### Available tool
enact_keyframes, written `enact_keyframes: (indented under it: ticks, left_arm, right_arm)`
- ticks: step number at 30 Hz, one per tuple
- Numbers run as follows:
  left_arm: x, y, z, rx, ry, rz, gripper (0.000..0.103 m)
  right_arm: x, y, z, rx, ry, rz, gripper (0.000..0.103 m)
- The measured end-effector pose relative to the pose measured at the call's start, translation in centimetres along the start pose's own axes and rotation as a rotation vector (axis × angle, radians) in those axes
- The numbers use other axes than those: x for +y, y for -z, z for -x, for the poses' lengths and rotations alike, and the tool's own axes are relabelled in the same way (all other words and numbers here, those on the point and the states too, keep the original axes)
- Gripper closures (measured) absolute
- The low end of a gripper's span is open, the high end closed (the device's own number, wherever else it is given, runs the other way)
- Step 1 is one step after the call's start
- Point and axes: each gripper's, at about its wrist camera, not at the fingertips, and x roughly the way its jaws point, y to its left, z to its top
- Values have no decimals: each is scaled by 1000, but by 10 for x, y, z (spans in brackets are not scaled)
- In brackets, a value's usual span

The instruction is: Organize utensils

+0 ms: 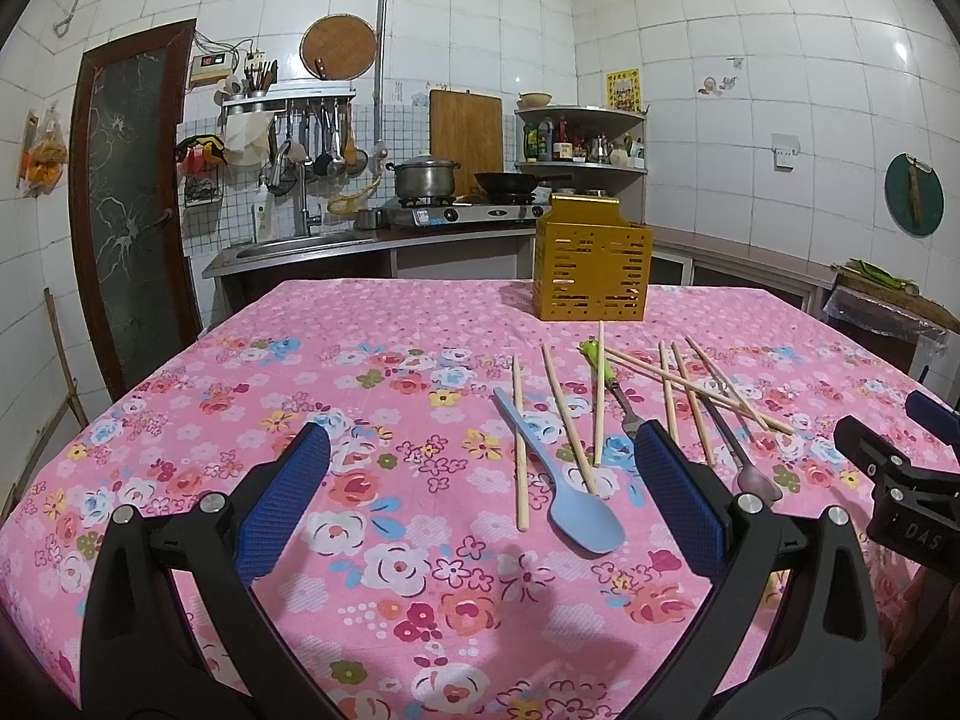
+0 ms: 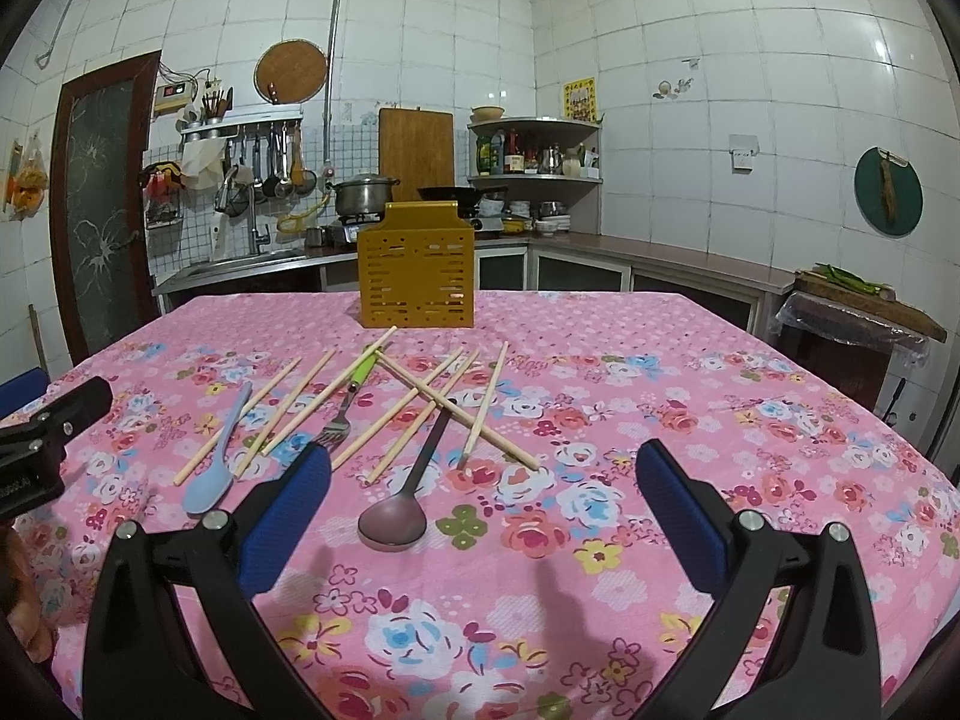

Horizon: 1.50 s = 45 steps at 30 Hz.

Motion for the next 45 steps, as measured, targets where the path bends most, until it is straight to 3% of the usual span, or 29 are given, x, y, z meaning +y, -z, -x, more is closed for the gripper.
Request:
enact_keyframes:
  ticks: [10, 22, 26, 31, 39, 45]
  left_arm:
    - [8, -28, -20, 86, -18, 38, 5]
    - [3, -75, -51, 89, -13, -16, 5]
    - [8, -89, -76, 119, 1, 2, 5]
    - [13, -99, -111, 172, 7, 16, 5]
    - [12, -95, -179, 324, 44, 21, 6]
    - [2, -85, -224, 443, 88, -7, 26]
  right_arm:
    - [-3, -30, -9, 18, -31, 2, 4]
    - [-11, -78, -51, 7, -33, -5, 4]
    - [-14, -91, -69, -8, 23, -14, 4]
    - [-24, -102, -110, 71, 39, -49, 4]
    - [-30, -101, -180, 235, 54, -27, 4]
    - [-37, -89, -239, 372, 97, -22, 5]
